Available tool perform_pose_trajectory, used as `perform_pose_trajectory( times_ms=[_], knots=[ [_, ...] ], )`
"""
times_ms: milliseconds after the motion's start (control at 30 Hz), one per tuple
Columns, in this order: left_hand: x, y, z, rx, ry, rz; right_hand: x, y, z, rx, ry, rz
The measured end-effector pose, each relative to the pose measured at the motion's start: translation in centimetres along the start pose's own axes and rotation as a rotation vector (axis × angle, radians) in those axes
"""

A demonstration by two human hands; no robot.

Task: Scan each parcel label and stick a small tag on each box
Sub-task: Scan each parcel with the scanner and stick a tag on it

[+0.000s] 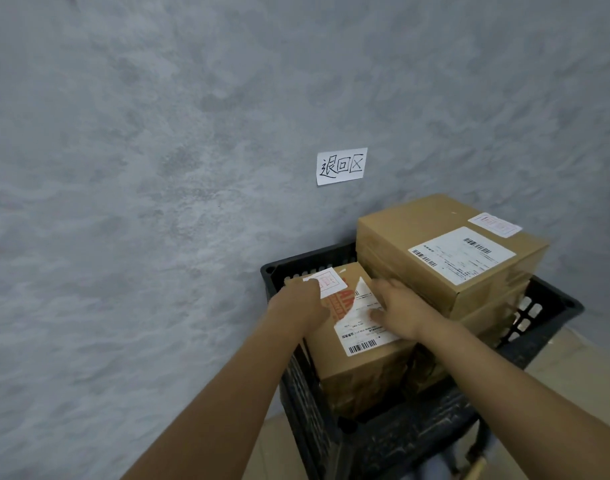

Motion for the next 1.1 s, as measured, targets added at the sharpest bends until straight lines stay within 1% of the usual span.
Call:
perform_pose_trajectory(
  times_ms=[133,233,333,467,667,867,1000,1100],
  knots=[
    [1.4,2.5,2.0,-0.139,-0.141,0.060,0.9,3.8,-1.3,0.008,0.078,0.128],
    [2.0,4.9,3.7,-0.269,-0.192,0.136,1.3,7.9,-1.9,-0.020,0.114,0.241],
    [1.9,7.9,5.6,-0.413,-0.224,0.182,1.2,13.0,-1.8,-0.112,0.104,0.377],
    [0.5,12.5,8.8,-0.637,-0.211,0.207,0.2,21.1,-0.6,-0.268,0.122,0.503],
    [-3.3,21.1,17.0,-0.917,-0.272,0.195,-2.7,36.6,2.1,-0.515,0.125,0.646],
    [-8.9,32.5,26.3,-1.208,-0.326,0.220,-6.9,53.4,4.2,-0.819,0.121,0.783],
    [-13.7,41.2,31.7,-1.364,-0.352,0.228,-10.1,64.8,5.4,-0.967,0.089,0.826],
    [-17.4,48.1,35.6,-1.472,-0.343,0.203,-12.7,73.9,6.4,-1.067,0.109,0.846]
  ],
)
Point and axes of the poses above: each hand's wrist, its own y-axis away from the middle knuckle, its own x-axis out of the back of the hand, z = x × y, the point moved 3 cm from there along -y, towards the middle knuckle, and after that the axes turned 11 degrees about -z, right-handed, at the moved point
